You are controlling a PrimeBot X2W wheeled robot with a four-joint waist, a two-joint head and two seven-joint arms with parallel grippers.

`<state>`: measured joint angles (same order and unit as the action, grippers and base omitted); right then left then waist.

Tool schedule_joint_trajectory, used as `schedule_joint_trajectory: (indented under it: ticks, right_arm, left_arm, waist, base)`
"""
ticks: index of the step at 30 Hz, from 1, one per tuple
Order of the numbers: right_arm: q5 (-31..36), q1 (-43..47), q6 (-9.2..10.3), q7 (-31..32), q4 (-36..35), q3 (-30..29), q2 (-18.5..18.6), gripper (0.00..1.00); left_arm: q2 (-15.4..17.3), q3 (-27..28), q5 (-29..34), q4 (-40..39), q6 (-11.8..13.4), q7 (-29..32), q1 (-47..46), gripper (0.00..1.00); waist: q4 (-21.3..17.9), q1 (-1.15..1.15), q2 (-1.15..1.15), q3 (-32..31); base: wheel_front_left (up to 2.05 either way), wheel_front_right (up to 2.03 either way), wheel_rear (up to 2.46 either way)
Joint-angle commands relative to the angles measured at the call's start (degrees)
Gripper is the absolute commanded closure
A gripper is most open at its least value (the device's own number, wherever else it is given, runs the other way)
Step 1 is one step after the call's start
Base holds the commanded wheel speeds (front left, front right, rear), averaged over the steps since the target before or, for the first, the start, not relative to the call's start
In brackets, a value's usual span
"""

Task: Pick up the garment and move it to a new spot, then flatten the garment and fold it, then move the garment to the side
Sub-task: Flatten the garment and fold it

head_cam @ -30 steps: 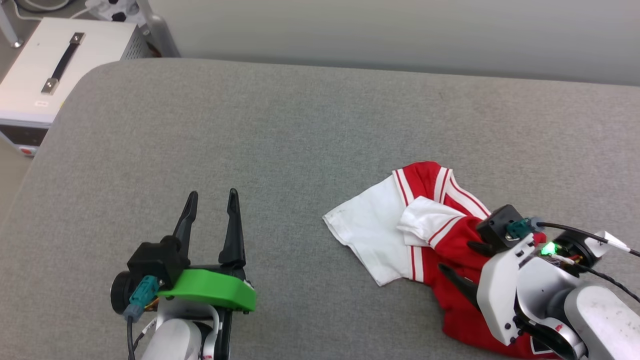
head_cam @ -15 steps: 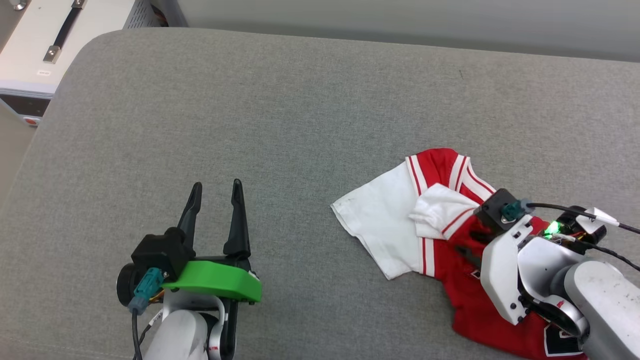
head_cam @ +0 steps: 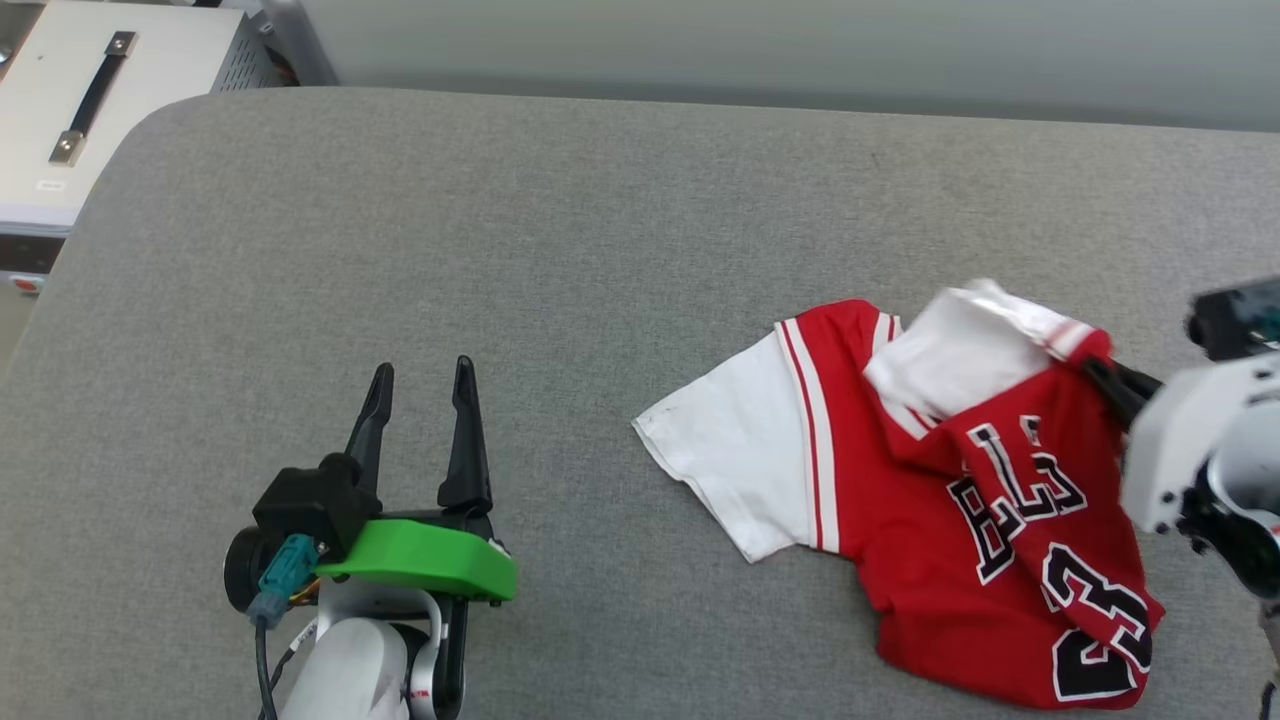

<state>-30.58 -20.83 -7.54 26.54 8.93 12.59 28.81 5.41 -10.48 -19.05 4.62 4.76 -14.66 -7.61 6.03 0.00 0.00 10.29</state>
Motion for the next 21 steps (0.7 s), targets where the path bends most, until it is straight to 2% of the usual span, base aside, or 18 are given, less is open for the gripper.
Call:
schedule_joint_trajectory:
  ticks: [1,8,13,14,15,16,21]
  right_arm:
    - [-0.2,2.3,0.05,-0.8,1.6,-2.9,-0.9,1.0]
    - [1.0,11.8,0.05,-2.1,8.8,-20.1,-7.1,1.0]
    - [2.7,16.5,0.05,-1.3,9.2,-25.1,-12.8,0.99]
    - [3.0,16.9,0.05,-1.4,8.9,-25.7,-13.8,0.67]
    - [3.3,17.0,0.05,-1.7,8.5,-26.2,-14.5,0.04]
    - [3.6,17.0,0.05,-2.4,7.9,-26.8,-15.3,0.0]
    - [6.1,16.0,0.05,-7.4,4.1,-27.5,-17.1,0.0]
  left_arm:
    - [0.2,0.3,0.5,-0.3,-0.1,-0.3,0.0,0.0]
    - [0.4,0.1,0.6,-0.5,-0.2,-0.3,-0.1,0.0]
    - [0.7,0.2,0.6,-0.4,0.0,-0.3,-0.2,0.0]
    - [0.7,0.2,0.6,-0.3,0.1,-0.3,-0.3,0.0]
    - [0.7,0.1,0.6,-0.3,0.1,-0.3,-0.3,0.0]
    - [0.8,0.1,0.6,-0.2,0.1,-0.3,-0.3,0.0]
    - [1.0,-0.1,0.5,0.1,0.2,-0.2,-0.5,0.0]
  waist:
    - [-0.6,0.0,0.0,-0.4]
    - [-1.3,0.0,0.0,0.0]
    - [-1.9,0.0,0.0,0.4]
    - [-2.0,0.0,0.0,0.5]
    - [-2.1,0.0,0.0,0.5]
    - [-2.3,0.0,0.0,0.5]
    - [-2.6,0.0,0.0,0.0]
  base:
    - [0.0,0.0,0.0]
    - [0.0,0.0,0.0]
    - [0.0,0.0,0.0]
    - [0.0,0.0,0.0]
    - [0.0,0.0,0.0]
    - [0.0,0.0,0.0]
    - [0.0,0.0,0.0]
